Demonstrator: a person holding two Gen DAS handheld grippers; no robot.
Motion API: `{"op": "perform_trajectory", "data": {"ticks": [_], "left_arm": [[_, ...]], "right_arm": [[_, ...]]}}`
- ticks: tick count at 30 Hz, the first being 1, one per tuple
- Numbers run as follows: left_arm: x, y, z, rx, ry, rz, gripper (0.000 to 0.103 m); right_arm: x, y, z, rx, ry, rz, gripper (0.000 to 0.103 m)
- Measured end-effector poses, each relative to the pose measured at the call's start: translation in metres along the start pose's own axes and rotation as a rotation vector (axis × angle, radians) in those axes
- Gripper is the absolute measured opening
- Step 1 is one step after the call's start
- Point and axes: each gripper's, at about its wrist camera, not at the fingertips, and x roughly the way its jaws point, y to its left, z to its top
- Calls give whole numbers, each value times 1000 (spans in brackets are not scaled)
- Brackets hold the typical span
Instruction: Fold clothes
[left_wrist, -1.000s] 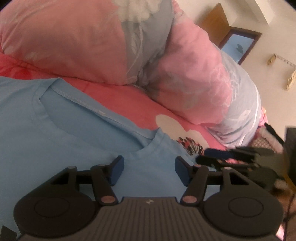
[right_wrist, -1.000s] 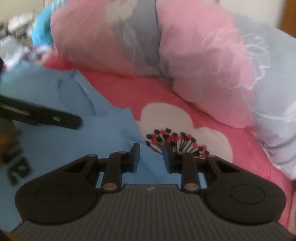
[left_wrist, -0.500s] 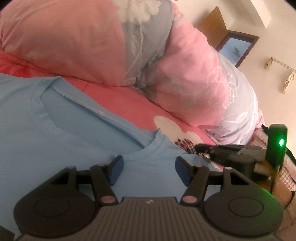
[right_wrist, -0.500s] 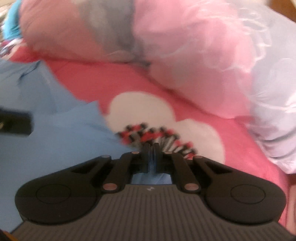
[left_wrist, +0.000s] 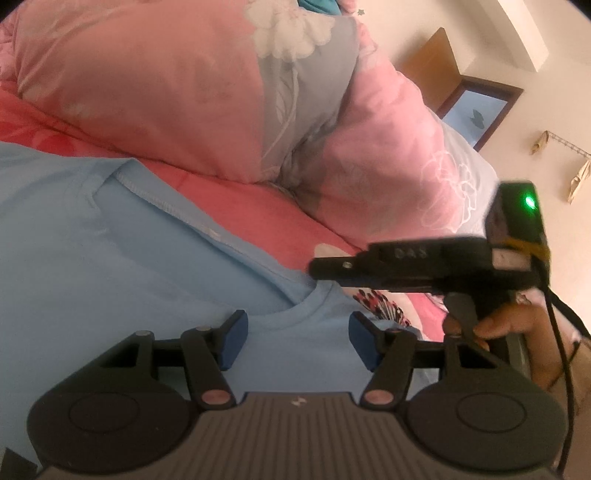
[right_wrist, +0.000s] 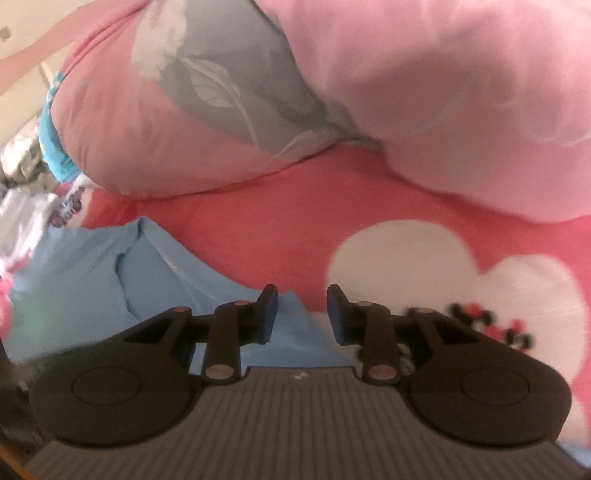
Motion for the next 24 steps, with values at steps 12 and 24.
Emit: {"op": "perform_trajectory", "data": {"ticks": [12,24], "left_arm": [[-5,2,1,-11,-34,8,62],[-4,5,1,-19,-35,24,62]], "right_arm": [[13,55,2,-240,72,-226,2],[31,71,-25,-298,-83,-447,3]]}}
